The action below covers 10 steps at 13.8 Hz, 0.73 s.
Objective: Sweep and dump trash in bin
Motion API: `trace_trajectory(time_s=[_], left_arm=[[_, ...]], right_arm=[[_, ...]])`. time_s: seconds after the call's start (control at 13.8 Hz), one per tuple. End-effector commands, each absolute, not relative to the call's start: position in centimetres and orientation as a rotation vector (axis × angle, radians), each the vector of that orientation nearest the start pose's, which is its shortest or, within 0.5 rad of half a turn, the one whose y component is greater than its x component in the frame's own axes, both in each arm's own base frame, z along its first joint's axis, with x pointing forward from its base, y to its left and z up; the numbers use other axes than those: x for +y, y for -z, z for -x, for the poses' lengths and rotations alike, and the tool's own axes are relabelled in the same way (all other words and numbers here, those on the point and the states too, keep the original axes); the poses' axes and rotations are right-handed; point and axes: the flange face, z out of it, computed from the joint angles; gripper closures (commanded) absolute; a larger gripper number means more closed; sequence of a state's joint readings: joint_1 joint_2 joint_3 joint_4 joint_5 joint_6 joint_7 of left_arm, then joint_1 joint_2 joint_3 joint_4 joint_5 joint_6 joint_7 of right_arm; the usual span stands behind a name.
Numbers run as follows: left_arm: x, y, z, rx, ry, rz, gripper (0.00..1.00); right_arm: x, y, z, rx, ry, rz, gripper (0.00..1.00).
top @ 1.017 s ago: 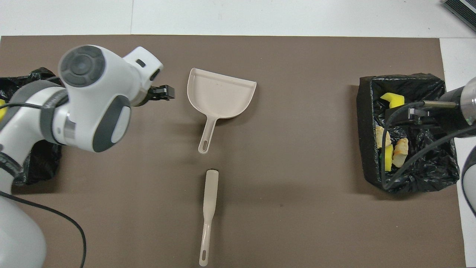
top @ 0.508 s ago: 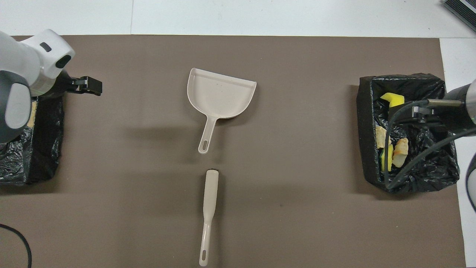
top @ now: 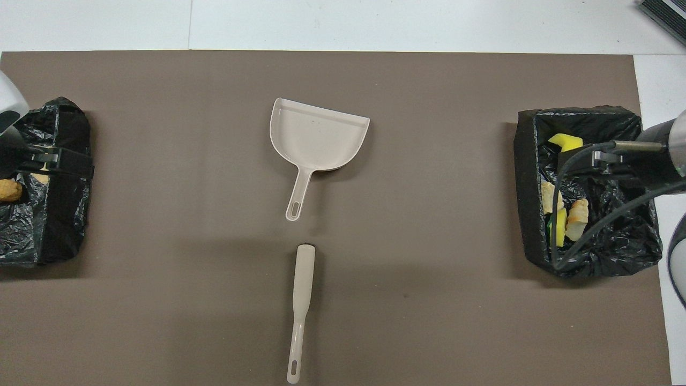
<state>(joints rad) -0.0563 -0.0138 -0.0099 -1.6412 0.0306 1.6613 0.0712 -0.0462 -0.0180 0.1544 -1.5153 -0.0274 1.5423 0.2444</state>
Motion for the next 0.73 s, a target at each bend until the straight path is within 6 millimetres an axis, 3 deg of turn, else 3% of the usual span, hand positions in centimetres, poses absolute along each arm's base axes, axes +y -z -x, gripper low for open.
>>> trace_trajectory(time_s=[0.0, 0.29, 0.65], left_arm=[[-2.5, -59.5, -53.1, 0.245, 0.026, 3.127, 0.00], [-2.2, -60.1, -53.5, 0.227, 0.127, 3.169, 0.00], [-1.9, -61.5, -54.1, 0.343, 0.013, 3.151, 0.00]], right_arm=[[5.4, -65.8, -54.6, 0.235, 0.106, 3.143, 0.00], [5.5, -65.8, -54.7, 0.233, 0.118, 3.141, 0.00], [6.0, -66.0, -54.8, 0.218, 0.139, 3.138, 0.00]])
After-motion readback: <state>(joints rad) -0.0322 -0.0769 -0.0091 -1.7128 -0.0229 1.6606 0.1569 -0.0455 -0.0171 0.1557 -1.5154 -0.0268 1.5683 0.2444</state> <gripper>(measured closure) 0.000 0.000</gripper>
